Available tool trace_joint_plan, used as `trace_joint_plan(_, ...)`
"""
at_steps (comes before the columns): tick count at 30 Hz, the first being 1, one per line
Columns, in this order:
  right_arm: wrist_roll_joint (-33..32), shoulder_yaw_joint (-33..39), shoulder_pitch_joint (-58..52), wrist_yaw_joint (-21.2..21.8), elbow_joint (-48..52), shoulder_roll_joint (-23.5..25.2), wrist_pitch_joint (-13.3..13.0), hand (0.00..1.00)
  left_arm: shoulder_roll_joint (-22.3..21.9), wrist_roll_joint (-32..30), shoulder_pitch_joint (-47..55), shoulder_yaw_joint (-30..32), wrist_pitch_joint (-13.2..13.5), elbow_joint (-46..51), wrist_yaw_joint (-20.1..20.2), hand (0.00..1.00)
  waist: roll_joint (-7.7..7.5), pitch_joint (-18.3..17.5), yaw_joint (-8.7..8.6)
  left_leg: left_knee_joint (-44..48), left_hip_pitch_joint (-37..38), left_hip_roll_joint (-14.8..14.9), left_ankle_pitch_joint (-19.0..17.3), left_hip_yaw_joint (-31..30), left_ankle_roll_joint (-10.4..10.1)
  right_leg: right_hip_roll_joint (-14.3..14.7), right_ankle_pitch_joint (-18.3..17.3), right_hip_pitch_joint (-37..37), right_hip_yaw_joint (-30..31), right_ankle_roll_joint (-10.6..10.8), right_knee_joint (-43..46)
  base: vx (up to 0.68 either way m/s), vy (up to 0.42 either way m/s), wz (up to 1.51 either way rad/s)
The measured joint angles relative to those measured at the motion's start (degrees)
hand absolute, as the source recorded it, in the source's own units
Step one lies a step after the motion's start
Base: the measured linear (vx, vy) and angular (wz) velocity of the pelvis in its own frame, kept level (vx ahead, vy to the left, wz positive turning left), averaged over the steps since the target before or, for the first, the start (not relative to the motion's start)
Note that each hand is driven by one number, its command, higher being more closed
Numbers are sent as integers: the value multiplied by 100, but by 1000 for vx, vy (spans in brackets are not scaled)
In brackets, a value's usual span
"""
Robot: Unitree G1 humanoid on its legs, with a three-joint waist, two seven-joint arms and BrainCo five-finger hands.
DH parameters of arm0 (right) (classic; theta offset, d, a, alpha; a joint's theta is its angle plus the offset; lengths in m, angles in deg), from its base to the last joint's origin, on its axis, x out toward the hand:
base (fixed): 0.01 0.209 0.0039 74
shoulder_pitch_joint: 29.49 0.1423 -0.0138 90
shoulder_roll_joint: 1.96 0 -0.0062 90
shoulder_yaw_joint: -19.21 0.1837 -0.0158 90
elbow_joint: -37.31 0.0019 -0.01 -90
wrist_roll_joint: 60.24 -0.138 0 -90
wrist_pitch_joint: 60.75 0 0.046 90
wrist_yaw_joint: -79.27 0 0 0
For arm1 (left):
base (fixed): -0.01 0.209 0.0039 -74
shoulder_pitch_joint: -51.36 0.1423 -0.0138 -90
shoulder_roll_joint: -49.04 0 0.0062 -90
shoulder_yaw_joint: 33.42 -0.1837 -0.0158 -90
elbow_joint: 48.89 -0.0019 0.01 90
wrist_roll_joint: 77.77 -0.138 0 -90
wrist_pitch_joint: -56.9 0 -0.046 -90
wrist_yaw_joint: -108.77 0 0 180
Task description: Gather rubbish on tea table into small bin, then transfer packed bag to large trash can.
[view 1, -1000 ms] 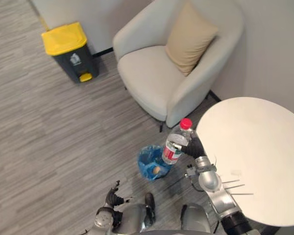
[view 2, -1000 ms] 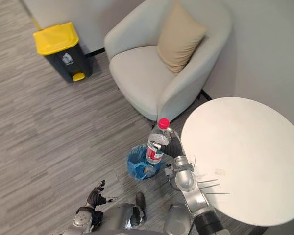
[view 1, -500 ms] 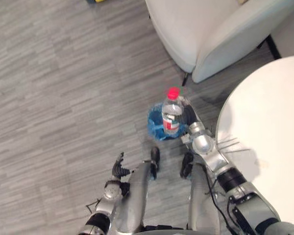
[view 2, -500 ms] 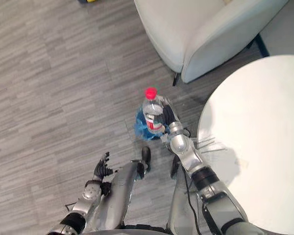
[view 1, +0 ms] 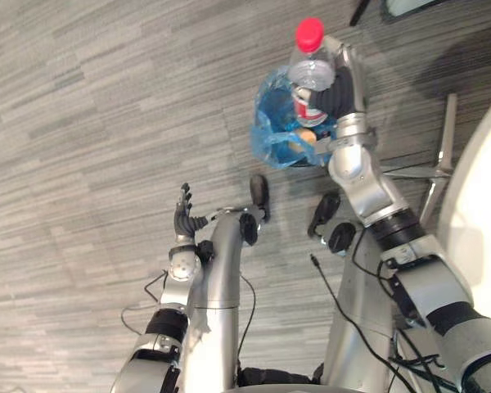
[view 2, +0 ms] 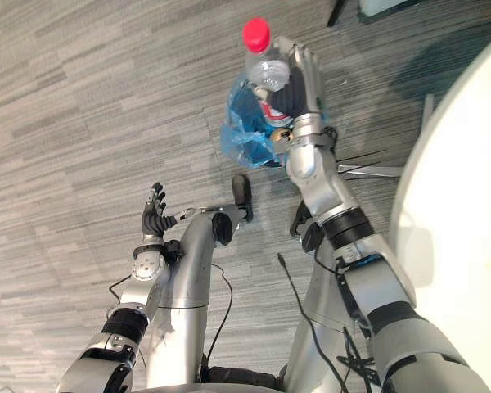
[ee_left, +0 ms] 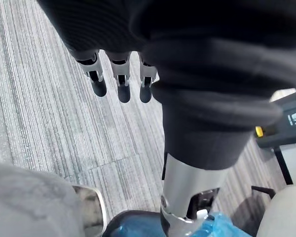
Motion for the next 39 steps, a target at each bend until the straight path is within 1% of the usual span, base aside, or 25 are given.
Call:
trace_joint_plan(3,-21,-25,29,78,-291,-51,21,0,-2,-1,-182,-30,-13,7,6,0,-1,1,73,16,-186,-5,34,3,51,-8,1,-195,8,-2,48,-72,17,2)
trace_joint_plan(5,-27,-114,2,208,-446,-39,35,0,18,0,-232,-25,-28,4,7,0,-2,1,78,16,-242,-3,36,3,53,-8,2,-258,8,-4,54,-57,19,0)
trace_joint_plan(8,-21,-195,-67,230,-390,-10,35,0,20,-2,-253,-20,-50,1,3,0,-6,-1,65,16,-249,9,54,-1,83,2,3,-260,3,-5,47,-63,28,-1)
trace_joint_plan(11,16,-212,-318,193,244,39,33,0,25,-3,-257,8,-85,3,-10,0,-29,-5,39,18,-244,26,55,-3,85,15,4,-246,-6,-5,37,-58,25,-1)
trace_joint_plan(12,49,-207,-464,182,550,83,33,0,31,-4,-256,40,-108,6,-13,0,-46,-7,4,22,-231,34,55,-8,85,24,4,-228,-11,-5,33,-61,21,-3)
trace_joint_plan(15,290,-202,-1216,100,1715,269,0,0,137,-19,-252,103,-197,6,-105,0,-190,5,-112,26,-110,82,51,-27,80,91,4,-91,-19,-5,-6,-68,17,-7)
trace_joint_plan(17,416,-199,-1581,93,2161,333,-21,0,196,-37,-220,141,-275,4,-121,0,-254,5,-184,25,-20,114,35,-40,54,119,3,15,-39,-2,-37,-56,7,-7)
trace_joint_plan(19,447,-124,-2053,109,2694,371,-88,0,250,-99,-200,209,-337,3,-117,0,-353,8,-206,15,84,175,32,-42,51,197,4,125,-39,3,-100,-75,4,-13)
trace_joint_plan(20,447,-80,-2280,123,2867,419,-173,0,281,-142,-181,239,-350,10,-117,0,-404,6,-220,-6,142,194,31,-48,50,213,7,189,-54,4,-125,-70,2,-10)
trace_joint_plan(22,448,-64,-2497,190,2964,434,-259,0,329,-187,-162,239,-395,7,-109,0,-457,3,-245,-42,218,218,34,-49,45,235,17,265,-73,11,-161,-62,-3,-2)
trace_joint_plan(24,447,-67,-2614,358,2956,434,-271,0,334,-241,-143,238,-418,6,-97,0,-464,4,-273,-100,284,228,72,-50,-15,236,19,336,-101,14,-202,-66,-6,6)
trace_joint_plan(27,453,-147,-2610,595,2497,507,-419,0,347,-293,-117,245,-429,-7,-87,0,-475,8,-344,-247,357,230,114,-35,-69,232,26,403,-138,17,-290,-52,-9,10)
trace_joint_plan(28,486,-216,-2525,667,2175,554,-441,0,347,-305,-117,248,-423,-10,-80,0,-489,16,-344,-305,371,232,158,-19,-135,231,39,404,-143,1,-321,-41,-10,7)
trace_joint_plan(29,511,-289,-2457,716,1978,576,-444,0,347,-308,-118,250,-421,-16,-80,0,-491,17,-340,-320,371,236,168,-19,-148,231,44,404,-154,-5,-331,-36,-9,5)
trace_joint_plan(31,715,-507,-2192,853,1138,719,-435,0,348,-317,-135,277,-410,-65,-72,0,-509,28,-339,-386,375,236,207,-20,-139,232,48,402,-177,-11,-363,0,0,0)
trace_joint_plan(32,778,-508,-2125,865,945,771,-415,0,350,-316,-144,282,-405,-80,-73,0,-511,29,-339,-404,375,236,219,-21,-137,232,48,402,-186,-11,-373,-26,-8,4)
trace_joint_plan(33,925,-534,-1874,869,328,938,-308,0,351,-316,-150,287,-383,-108,-73,0,-511,30,-325,-415,365,236,222,-32,-137,232,46,394,-201,-11,-373,-25,-5,3)
trace_joint_plan(34,958,-533,-1626,864,-87,991,-207,0,352,-312,-150,291,-376,-108,-74,0,-509,30,-320,-423,336,233,223,-41,-139,232,44,365,-207,-10,-372,-31,-2,3)
trace_joint_plan(35,982,-534,-1516,863,-258,1008,-192,0,353,-312,-151,295,-371,-108,-75,0,-509,30,-314,-423,315,230,225,-49,-142,232,44,349,-212,-10,-369,0,0,0)
trace_joint_plan(37,1063,-509,-1090,859,-857,1033,-62,0,344,-257,-191,293,-292,-107,-69,0,-507,31,-226,-422,178,215,242,-60,-161,216,42,205,-212,-9,-332,-38,7,3)
trace_joint_plan(38,1065,-492,-1005,861,-975,1018,-9,100,327,-207,-218,286,-264,-104,-60,0,-505,31,-189,-422,141,208,250,-62,-169,206,42,160,-212,-9,-314,-40,6,10)
trace_joint_plan(39,1061,-492,-894,871,-1177,1013,55,100,332,-136,-271,273,-272,-97,-23,0,-503,31,-176,-418,78,173,269,-84,-177,178,37,86,-210,-5,-263,-46,7,22)
